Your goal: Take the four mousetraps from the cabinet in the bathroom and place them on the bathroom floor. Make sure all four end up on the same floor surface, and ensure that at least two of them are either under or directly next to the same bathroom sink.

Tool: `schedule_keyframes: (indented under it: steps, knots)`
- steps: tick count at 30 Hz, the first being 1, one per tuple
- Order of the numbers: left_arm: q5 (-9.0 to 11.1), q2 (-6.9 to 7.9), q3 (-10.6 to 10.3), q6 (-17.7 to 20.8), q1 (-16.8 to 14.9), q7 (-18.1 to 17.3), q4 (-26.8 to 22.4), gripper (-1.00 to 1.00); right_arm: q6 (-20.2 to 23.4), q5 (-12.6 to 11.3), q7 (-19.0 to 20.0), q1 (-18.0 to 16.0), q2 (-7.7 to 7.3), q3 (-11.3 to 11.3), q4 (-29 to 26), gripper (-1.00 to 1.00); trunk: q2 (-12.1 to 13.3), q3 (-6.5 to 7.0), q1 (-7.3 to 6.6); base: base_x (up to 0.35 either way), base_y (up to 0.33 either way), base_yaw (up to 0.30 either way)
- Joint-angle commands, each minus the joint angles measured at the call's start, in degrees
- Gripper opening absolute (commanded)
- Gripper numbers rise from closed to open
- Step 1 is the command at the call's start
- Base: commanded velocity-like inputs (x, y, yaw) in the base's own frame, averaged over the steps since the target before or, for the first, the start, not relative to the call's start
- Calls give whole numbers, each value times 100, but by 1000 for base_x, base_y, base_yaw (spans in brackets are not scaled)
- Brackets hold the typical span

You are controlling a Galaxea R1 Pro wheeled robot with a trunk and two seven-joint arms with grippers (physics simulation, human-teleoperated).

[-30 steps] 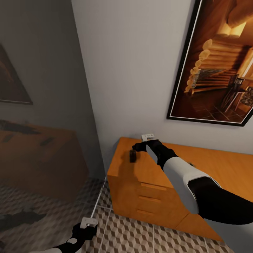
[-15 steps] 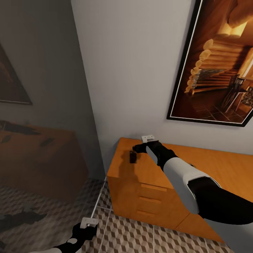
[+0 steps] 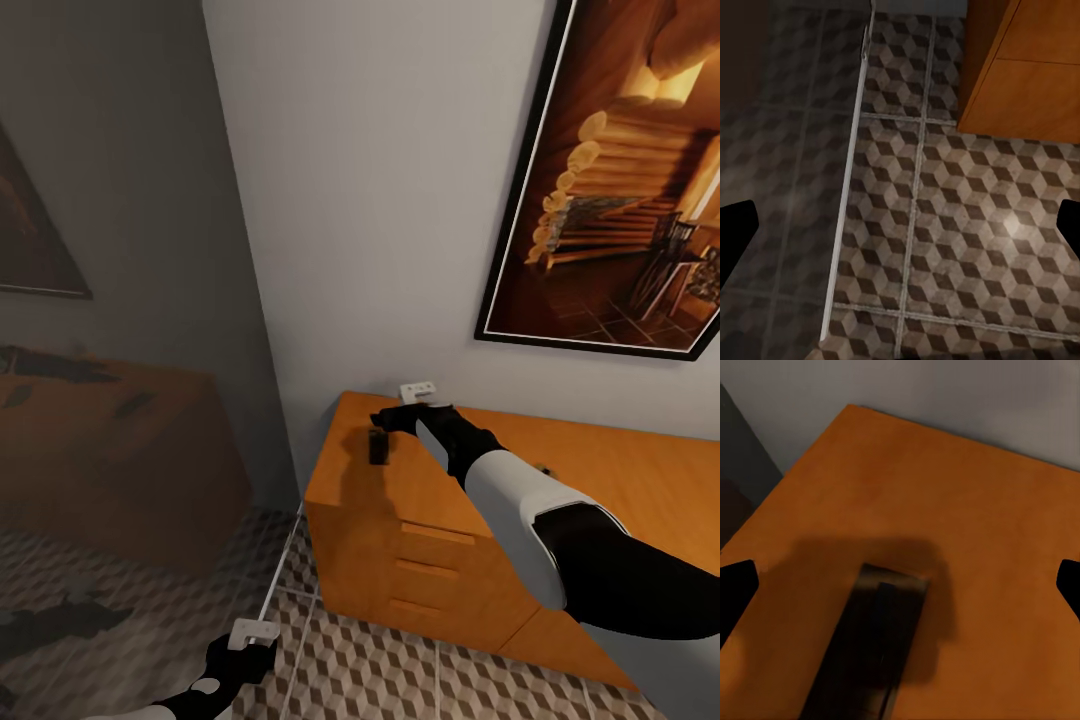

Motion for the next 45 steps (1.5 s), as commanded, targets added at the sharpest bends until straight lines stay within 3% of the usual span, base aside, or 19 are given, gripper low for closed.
schedule_keyframes:
  steps: [1,45]
  knots:
    - [52,-5,-50,-42,-11,8,28,100,12,-44,39,-5,0,15,2,100,-12,-13,3,0,0,0]
    - [53,-5,-50,-41,-11,12,27,100,-73,-27,197,-4,0,23,143,100,-12,-368,3,0,0,0]
